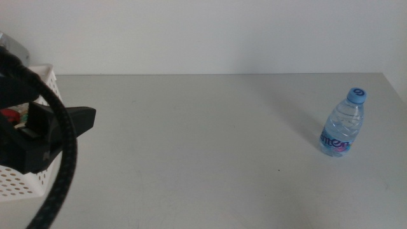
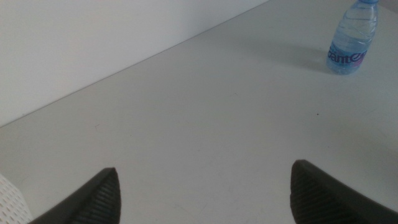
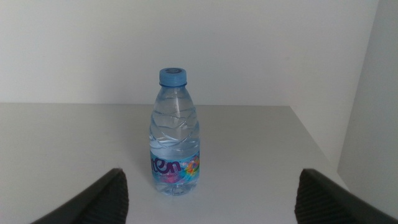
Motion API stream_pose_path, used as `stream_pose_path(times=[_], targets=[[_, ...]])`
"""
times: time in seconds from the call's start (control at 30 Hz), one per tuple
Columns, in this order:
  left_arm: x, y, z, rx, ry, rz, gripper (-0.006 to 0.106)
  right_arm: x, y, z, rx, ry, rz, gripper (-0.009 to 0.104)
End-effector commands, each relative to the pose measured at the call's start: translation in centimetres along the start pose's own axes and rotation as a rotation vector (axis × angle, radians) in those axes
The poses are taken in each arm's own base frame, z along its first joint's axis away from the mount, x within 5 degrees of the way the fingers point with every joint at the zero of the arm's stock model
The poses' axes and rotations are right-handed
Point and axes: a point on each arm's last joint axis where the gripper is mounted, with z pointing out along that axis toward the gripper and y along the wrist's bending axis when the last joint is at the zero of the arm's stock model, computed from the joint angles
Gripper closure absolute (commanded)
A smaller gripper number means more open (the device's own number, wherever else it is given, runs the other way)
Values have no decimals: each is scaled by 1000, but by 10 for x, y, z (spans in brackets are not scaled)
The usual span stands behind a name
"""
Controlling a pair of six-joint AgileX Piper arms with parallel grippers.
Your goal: Use arms to grab the bottles and put them into the dustbin to the left of the table.
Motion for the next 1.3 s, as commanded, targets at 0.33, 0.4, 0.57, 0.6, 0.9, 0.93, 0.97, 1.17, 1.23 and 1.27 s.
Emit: stream_pose_path(times=[0.33,0.4,0.57,0.6,0.9,0.93,0.97,1.17,1.23,1.27], targets=[[-12,1,-6,-7,-93,-19,7,-19,-2,5,21,-157,-25,1],[-12,1,-6,-7,-93,-19,7,-20,-2,9,23,-140,-19,1],[-13,1,-6,-7,-94,-19,7,-12,0,32,-1,-8,-23,1],[-13,1,-6,-7,-94,-19,7,-12,1,36,-12,-7,-20,1],[-13,1,-6,-7,-94,-16,7,-6,4,65,-56,3,100,1],[-13,1,-6,-7,-94,-16,7,-5,5,67,-58,1,119,1],[-13,1,-6,-8,-94,-15,7,-5,5,70,-61,-3,132,1],[-13,1,-6,-8,-94,-15,7,-4,6,83,-83,-71,152,1],[-13,1,-6,-8,-95,-15,7,-3,7,87,-89,-93,149,1],[-13,1,-6,-8,-95,-15,7,-2,6,90,-88,-97,143,1]])
